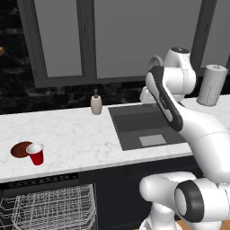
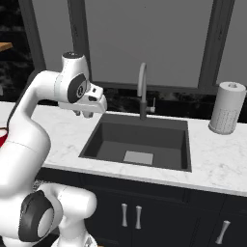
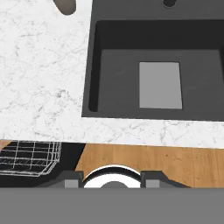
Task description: Pick up the cup and bowl from the counter, place them in the dishwasher, and close the dishwasher door.
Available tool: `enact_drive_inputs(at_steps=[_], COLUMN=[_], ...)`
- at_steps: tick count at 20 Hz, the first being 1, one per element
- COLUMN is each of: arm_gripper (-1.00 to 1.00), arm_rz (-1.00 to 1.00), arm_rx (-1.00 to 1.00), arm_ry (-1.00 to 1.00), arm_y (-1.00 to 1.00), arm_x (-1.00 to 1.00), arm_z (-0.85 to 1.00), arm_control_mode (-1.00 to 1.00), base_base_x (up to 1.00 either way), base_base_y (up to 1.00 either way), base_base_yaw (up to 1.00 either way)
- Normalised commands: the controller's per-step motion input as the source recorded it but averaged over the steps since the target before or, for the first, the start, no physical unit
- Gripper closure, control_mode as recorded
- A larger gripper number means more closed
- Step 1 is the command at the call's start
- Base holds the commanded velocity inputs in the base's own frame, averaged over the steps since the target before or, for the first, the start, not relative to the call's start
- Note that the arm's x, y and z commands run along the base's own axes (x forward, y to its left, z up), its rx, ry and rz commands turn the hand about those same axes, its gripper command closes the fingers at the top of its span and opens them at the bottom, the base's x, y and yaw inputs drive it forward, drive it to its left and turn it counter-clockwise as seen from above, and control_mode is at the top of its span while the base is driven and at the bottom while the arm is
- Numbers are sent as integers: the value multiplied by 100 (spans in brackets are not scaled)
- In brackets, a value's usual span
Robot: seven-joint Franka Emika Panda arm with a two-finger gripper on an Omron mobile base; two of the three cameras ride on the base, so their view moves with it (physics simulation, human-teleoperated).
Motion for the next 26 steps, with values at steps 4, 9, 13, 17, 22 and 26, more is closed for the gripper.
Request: enact_drive_inputs(at_steps=[4, 9, 13, 17, 22, 26], arm_gripper=[-100, -100, -100, -100, -100, -100], arm_rz=[0, 2, 6, 3, 0, 0], arm_rx=[0, 0, -1, 0, 0, 0], arm_ry=[0, 0, 0, -2, -7, -3], arm_y=[0, 7, 19, 13, 21, 6], arm_x=[-19, -44, -48, -46, -15, 0], arm_z=[0, 0, 0, -15, -27, -6], arm_control_mode=[-100, -100, -100, -100, -100, 100], base_base_x=[0, 0, 0, 0, 0, 9], base_base_y=[0, 0, 0, 0, 0, -6], base_base_yaw=[0, 0, 0, 0, 0, 7])
